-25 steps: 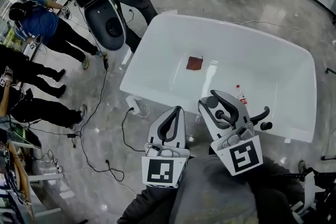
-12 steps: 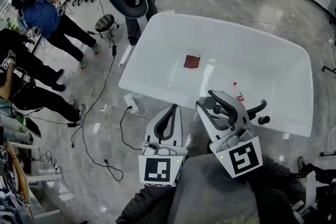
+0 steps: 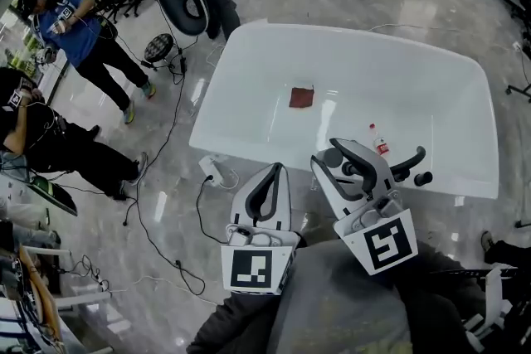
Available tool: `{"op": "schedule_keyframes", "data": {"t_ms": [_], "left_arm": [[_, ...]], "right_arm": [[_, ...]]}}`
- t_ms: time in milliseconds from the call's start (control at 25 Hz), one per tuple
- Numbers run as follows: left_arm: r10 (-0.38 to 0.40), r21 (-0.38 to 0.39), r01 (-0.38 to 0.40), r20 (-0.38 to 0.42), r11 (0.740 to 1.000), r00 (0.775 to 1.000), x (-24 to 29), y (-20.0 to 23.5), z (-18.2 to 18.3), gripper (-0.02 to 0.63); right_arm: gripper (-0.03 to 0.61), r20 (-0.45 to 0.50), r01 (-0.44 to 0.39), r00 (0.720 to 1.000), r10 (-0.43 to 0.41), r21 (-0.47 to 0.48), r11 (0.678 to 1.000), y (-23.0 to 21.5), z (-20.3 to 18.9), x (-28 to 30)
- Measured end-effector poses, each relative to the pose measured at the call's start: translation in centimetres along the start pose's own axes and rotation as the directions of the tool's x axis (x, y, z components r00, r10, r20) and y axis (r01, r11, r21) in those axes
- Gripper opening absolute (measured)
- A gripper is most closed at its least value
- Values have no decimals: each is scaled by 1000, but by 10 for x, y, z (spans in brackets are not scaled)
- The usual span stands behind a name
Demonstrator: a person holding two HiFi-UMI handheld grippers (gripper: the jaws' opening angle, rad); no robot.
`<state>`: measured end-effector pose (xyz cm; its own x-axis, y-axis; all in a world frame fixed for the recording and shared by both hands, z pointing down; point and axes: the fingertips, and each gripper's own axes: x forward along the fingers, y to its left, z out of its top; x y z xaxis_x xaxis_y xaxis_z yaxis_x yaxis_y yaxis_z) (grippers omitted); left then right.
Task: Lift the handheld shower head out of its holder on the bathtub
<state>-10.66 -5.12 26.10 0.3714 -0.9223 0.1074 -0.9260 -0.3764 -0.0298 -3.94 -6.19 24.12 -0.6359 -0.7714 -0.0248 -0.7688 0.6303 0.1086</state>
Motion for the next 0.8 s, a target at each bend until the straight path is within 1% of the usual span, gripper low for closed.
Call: {"op": "schedule_keyframes", "data": {"t_ms": [160,320,560,720,800], "left_arm": [[10,3,-10,6,1000,1000,1,1,2,3],[-12,5,12,4,1000,1000,1,-6,4,3],[-14,1,14,1,1000,1000,1,-9,4,3],[0,-5,0,6,1000,1000,0,-6,3,3],[-8,-7,8,-1,1000,1000,0,-7,0,3]], "right_arm": [[144,3,-6,1000,6,-3,1000,1,1,-1],[144,-1,-6,1000,6,-3,1000,0,1,-3],[144,-14,-4,1000,4,-11,1000,-1,1,-5],[144,-11,-4,1000,4,-6,1000,0,0,-5],[144,-13,0,1000,0,-2,1000,0,-2,-5]]}}
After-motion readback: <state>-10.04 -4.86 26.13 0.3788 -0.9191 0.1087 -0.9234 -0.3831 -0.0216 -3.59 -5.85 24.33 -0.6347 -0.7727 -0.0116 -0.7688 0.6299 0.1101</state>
